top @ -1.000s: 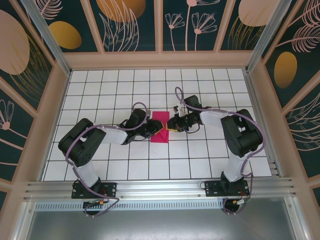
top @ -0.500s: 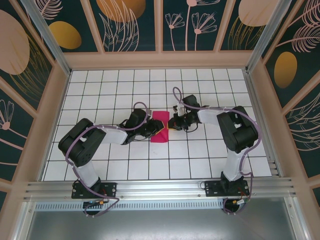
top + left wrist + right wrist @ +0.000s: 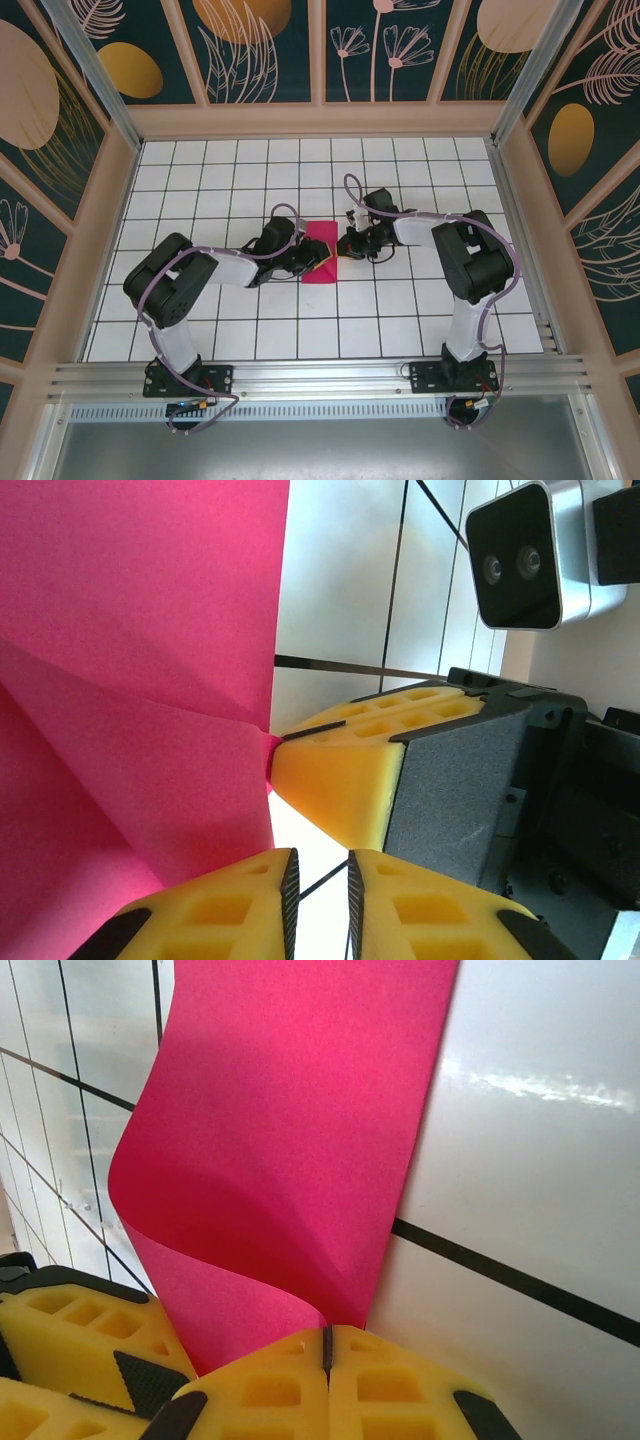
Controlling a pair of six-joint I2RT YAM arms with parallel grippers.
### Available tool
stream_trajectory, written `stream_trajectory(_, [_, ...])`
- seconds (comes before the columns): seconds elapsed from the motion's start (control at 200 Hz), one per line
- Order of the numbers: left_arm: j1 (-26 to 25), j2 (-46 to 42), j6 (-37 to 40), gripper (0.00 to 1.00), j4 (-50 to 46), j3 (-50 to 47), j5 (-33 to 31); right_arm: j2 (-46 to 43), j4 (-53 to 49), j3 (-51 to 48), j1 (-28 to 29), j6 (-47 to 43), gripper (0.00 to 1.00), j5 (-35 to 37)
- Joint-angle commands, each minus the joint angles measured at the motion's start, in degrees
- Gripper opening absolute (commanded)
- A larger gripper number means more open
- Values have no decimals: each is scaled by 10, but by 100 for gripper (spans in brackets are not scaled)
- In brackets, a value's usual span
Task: Fold a paper plane with a square sheet of paper (pick it up from the middle)
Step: Fold the triangle a second time at the center of the table.
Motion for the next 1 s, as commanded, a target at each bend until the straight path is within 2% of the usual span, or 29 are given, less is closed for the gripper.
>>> stream_trajectory(0.0, [-3, 15, 13, 24, 3, 14, 10, 9, -12, 18, -2, -12, 1, 13])
stream_trajectory(0.991, [-3, 34, 17, 22, -18, 19, 1, 25, -16, 35, -4, -19, 0, 32])
